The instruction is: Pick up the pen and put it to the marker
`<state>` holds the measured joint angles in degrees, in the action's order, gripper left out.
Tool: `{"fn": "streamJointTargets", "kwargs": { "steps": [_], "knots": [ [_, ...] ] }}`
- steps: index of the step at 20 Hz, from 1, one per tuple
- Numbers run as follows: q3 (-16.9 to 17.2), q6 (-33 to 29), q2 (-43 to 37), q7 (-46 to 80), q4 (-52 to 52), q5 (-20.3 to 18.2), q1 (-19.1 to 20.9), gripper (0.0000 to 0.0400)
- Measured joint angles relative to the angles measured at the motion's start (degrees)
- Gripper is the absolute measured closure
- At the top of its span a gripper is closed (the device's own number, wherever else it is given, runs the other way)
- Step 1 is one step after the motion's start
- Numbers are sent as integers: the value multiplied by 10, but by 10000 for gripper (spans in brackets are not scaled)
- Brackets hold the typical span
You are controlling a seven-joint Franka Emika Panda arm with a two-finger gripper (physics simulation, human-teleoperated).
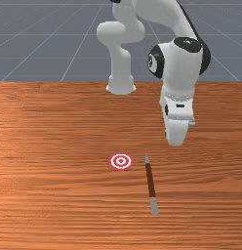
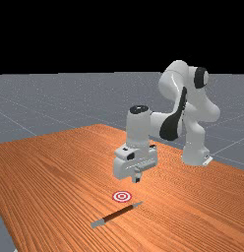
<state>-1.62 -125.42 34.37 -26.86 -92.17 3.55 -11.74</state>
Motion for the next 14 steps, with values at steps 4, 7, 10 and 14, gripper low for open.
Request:
{"fn": "streamJointTargets", "kwargs": {
  "steps": [4,7,10,14],
  "knots": [
    [0,50,75,-13,128,-6,6,400],
    [1,53,80,-9,134,-4,5,400],
    [3,58,90,50,152,-19,-9,400],
    [-6,62,103,40,173,-10,-28,400]
  ]
}}
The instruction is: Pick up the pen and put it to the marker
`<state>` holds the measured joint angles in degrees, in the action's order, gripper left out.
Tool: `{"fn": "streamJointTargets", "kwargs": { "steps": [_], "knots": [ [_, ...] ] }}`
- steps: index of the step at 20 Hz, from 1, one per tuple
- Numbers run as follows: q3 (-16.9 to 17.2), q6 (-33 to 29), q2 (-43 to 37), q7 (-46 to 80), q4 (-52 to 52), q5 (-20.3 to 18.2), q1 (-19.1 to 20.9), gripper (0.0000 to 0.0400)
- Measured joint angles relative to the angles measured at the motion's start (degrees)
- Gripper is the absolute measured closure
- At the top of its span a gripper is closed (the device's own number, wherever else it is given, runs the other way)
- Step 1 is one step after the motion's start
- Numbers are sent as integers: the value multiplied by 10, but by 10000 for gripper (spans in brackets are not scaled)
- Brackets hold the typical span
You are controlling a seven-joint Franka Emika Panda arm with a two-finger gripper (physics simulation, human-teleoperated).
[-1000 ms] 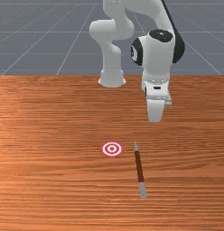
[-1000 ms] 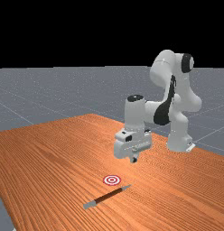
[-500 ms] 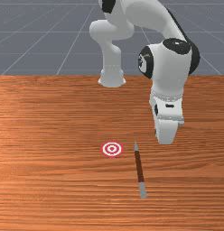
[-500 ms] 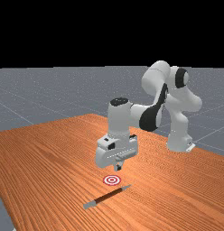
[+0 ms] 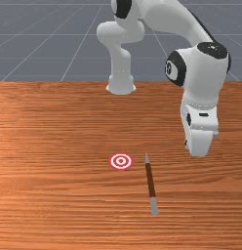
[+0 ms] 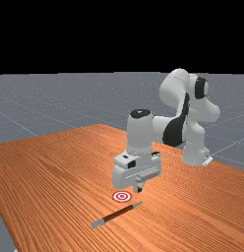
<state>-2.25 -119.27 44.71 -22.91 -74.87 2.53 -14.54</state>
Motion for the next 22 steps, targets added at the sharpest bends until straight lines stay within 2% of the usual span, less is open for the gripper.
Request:
{"fn": "streamJointTargets", "kwargs": {
  "steps": [4,5,7,8,10,11,13,16,18,20,22],
  "knots": [
    [15,5,23,18,20,23,-16,400],
    [-2,20,49,-3,49,-2,-2,400],
    [-5,60,135,-7,150,-6,-2,400],
    [1,-50,85,1,23,3,-4,400],
    [1,-63,139,0,55,2,-3,400],
    [-5,17,219,-9,180,-5,-2,400],
    [-2,-34,205,-6,133,-1,-1,400],
    [3,-64,197,0,112,4,-5,400],
    [-1,-50,200,-8,121,0,1,400],
    [7,-66,190,-5,101,7,-1,400],
    [-2,-26,213,-19,147,-2,10,400]
  ]
}}
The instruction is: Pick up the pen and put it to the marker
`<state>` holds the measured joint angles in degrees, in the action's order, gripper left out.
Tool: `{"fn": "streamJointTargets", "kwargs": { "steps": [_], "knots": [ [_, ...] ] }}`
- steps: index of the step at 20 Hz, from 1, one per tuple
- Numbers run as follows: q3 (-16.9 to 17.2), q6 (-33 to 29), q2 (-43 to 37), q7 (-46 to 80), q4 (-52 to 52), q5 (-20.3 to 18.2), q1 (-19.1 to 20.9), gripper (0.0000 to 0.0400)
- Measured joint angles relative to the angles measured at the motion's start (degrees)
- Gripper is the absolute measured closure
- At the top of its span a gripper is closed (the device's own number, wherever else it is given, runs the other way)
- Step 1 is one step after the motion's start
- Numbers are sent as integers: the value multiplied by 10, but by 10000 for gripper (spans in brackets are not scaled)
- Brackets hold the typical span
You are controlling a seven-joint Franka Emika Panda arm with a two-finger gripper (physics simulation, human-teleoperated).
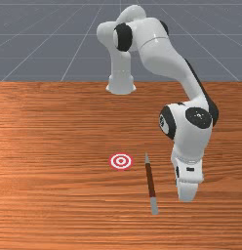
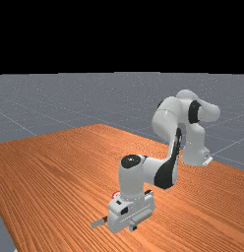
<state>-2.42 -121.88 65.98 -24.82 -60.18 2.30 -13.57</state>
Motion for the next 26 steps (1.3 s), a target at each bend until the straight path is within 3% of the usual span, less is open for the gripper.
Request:
{"fn": "streamJointTargets", "kwargs": {
  "steps": [2,3,4,5,6,7,8,9,10,12,16,26],
  "knots": [
    [1,23,34,-1,62,0,1,400],
    [4,-45,-3,4,-14,4,-1,399],
    [4,7,58,-4,101,4,1,395],
    [5,-4,66,-5,113,5,1,213],
    [7,-33,57,-6,93,7,2,94],
    [8,-52,52,-5,82,9,1,168],
    [9,-72,45,-7,68,10,2,124],
    [7,-77,44,-9,66,9,3,239],
    [4,-80,40,-12,60,6,5,302],
    [3,-76,28,-13,49,6,6,364],
    [6,-54,15,-13,53,8,5,395],
    [-14,-106,-33,-141,-40,15,69,400]
  ]
}}
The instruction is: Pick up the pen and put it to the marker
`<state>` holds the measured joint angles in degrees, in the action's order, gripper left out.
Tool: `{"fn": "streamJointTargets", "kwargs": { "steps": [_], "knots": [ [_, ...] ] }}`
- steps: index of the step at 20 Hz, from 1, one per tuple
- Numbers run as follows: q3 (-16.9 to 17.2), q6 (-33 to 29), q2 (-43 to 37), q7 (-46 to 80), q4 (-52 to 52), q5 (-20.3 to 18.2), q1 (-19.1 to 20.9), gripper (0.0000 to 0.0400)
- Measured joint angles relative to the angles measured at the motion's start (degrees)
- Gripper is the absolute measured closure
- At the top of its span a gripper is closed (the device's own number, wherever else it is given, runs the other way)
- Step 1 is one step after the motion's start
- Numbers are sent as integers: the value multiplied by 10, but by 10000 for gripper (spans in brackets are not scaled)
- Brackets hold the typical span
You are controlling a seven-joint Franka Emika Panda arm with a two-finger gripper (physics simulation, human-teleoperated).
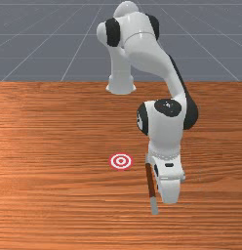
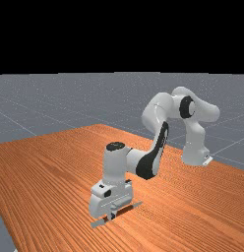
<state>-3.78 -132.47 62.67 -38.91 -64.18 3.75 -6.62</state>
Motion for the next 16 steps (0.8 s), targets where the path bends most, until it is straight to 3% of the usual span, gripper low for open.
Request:
{"fn": "streamJointTargets", "kwargs": {
  "steps": [4,6,10,12,16],
  "knots": [
    [-13,-11,-16,-102,-29,1,64,400],
    [-1,-16,-19,-78,-35,-7,78,400],
    [41,-1,-7,111,-11,-22,21,400],
    [34,5,1,113,5,-16,-2,400],
    [18,-8,-9,61,-10,-7,-5,400]
  ]
}}
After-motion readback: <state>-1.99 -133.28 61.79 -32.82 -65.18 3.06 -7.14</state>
